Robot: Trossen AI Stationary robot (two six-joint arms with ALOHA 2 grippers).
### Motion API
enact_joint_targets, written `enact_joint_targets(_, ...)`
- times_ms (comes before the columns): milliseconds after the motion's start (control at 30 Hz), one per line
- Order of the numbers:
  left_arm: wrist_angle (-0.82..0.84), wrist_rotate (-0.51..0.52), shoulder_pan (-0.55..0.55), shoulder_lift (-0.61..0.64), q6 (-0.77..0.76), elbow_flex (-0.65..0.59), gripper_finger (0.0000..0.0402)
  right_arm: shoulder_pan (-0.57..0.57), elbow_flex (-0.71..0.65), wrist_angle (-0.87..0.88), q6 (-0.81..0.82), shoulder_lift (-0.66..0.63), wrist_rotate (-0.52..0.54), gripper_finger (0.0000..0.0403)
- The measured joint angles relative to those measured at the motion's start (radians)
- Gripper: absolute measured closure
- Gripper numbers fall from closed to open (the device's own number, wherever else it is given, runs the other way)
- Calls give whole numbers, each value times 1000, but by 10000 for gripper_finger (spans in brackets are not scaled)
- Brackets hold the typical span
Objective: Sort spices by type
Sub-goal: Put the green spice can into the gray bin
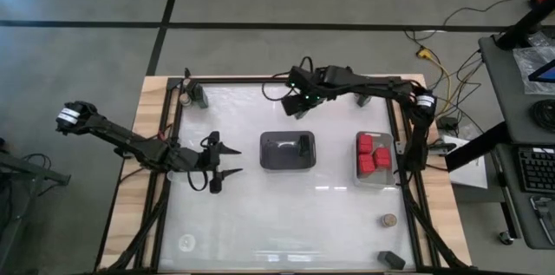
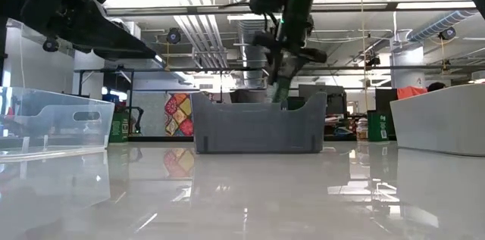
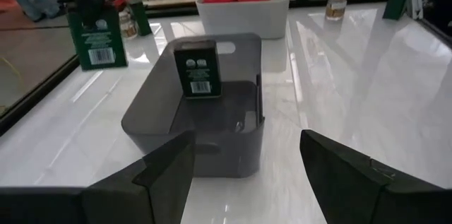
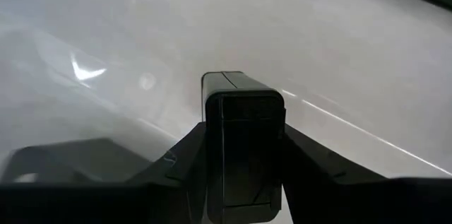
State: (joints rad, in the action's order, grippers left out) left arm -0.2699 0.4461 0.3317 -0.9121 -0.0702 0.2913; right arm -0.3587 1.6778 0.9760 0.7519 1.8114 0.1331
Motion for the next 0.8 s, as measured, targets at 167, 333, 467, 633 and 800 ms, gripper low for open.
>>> enact_joint_targets(167,1,0,0,28,5,0,162,80,95,21,83,1,2,270)
enact_joint_targets(333,2,-1,0,36,24,0,162,193,197,32,198,1,6,269)
enact_joint_targets(467,2,-3,0,36,28,-4,162,300,249,111,330,26,26,269)
enact_joint_targets(633,5,-3,0,40,36,-14,162,410,308,211,491,59,78,269)
enact_joint_targets(800,3,-3,0,43,35,-14,162,473,298,310,642,77,130,268)
